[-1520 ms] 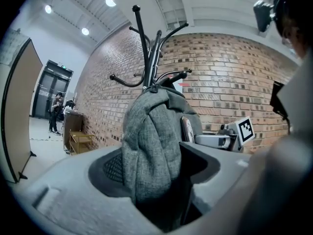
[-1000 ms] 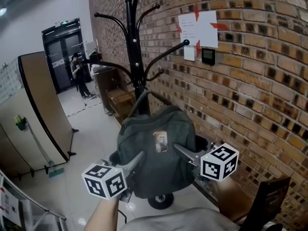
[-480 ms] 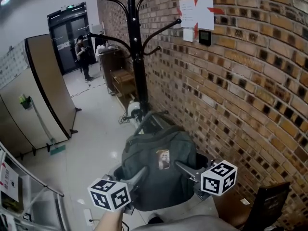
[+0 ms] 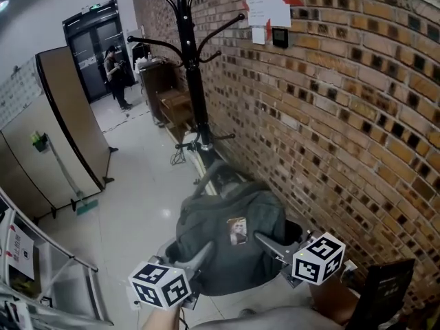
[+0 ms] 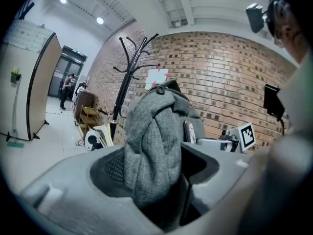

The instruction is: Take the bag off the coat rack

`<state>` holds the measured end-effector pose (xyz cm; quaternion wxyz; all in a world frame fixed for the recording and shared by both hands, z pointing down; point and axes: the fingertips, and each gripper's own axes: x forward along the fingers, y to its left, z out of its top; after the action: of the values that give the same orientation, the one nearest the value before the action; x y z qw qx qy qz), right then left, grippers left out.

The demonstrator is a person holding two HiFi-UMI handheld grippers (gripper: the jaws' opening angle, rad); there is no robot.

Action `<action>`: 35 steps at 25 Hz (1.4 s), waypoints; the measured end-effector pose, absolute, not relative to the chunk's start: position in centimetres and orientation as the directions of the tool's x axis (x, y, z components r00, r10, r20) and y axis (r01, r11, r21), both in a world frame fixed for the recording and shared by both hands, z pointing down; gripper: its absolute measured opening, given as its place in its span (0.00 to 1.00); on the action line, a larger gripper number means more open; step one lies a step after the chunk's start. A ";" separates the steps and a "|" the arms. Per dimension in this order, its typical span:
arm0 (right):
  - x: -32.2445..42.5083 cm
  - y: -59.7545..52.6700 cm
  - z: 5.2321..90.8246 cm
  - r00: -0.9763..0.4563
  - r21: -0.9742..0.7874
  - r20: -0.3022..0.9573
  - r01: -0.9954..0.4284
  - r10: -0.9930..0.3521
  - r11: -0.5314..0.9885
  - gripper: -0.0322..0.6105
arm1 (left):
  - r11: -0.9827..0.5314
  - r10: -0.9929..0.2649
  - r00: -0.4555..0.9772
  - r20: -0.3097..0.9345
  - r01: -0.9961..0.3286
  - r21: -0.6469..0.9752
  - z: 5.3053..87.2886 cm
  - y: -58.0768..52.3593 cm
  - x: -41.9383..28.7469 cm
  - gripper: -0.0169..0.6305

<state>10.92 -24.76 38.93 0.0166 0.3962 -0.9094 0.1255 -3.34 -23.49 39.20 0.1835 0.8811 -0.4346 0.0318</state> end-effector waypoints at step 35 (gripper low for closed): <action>5.2 0.7 39.1 -0.702 -0.254 0.155 -0.709 -0.696 0.658 0.44 | -0.525 -0.764 0.610 0.211 -0.777 0.346 38.6 1.3 -9.1 0.47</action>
<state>5.18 0.69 39.10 0.0221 0.3857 -0.9102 0.1491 -9.07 1.27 38.62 0.2064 0.8732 -0.4413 0.0165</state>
